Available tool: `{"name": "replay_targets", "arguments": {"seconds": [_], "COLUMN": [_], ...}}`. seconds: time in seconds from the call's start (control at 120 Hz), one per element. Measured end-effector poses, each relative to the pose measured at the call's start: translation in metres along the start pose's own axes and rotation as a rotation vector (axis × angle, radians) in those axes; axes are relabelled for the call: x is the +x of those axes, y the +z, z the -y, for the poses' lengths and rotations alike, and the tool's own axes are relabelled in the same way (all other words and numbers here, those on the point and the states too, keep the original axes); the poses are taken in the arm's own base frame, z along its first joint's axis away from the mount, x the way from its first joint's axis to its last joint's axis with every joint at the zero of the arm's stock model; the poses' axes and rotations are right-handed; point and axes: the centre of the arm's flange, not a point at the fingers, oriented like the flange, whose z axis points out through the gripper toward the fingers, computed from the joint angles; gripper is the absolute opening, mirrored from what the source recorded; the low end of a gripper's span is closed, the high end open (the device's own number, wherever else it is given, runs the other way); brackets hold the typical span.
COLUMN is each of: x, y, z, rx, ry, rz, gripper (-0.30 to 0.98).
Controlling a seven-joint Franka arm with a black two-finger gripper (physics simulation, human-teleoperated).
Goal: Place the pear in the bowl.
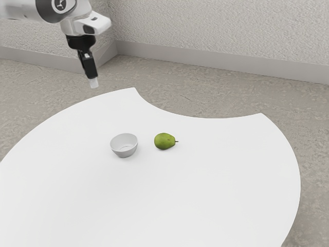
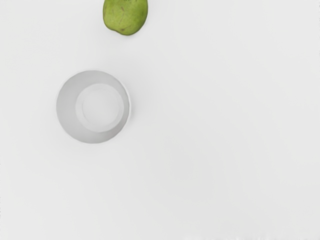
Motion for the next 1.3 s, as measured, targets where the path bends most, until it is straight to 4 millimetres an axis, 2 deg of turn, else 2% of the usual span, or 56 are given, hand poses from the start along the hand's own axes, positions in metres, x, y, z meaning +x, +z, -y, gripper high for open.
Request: {"name": "replay_targets", "arguments": {"seconds": [0.242,0.308,0.358,0.408,0.483,0.575,0.625,0.683,0.95,1.033,1.142,1.242,1.3], "x": [0.0,0.004,0.015,0.036,0.072,0.107,0.128,0.143,0.182,0.182,0.181,0.206,0.213], "y": [-0.002,0.007,0.012,0.02,0.041,0.065,0.084,0.108,0.208,0.244,0.275,0.29,0.304], "z": [0.0,0.003,0.011,0.022,0.036,0.041,0.042,0.044,0.04,0.054,0.07,0.075,0.077], "rx": [0.004,-0.004,-0.001,0.007,0.013,0.009,-0.004,-0.027,-0.118,-0.135,-0.12,-0.059,-0.05], "ry": [0.072,0.087,0.102,0.136,0.21,0.312,0.365,0.415,0.545,0.529,0.49,0.498,0.495], "rz": [-0.002,0.011,0.012,0.012,0.017,0.009,0.003,0.005,-0.012,-0.026,-0.035,-0.088,-0.109], "gripper": [0.69,0.69,0.69,0.69,0.69,0.69,0.68,0.68,0.68,0.68,0.68,0.68,0.68]}}
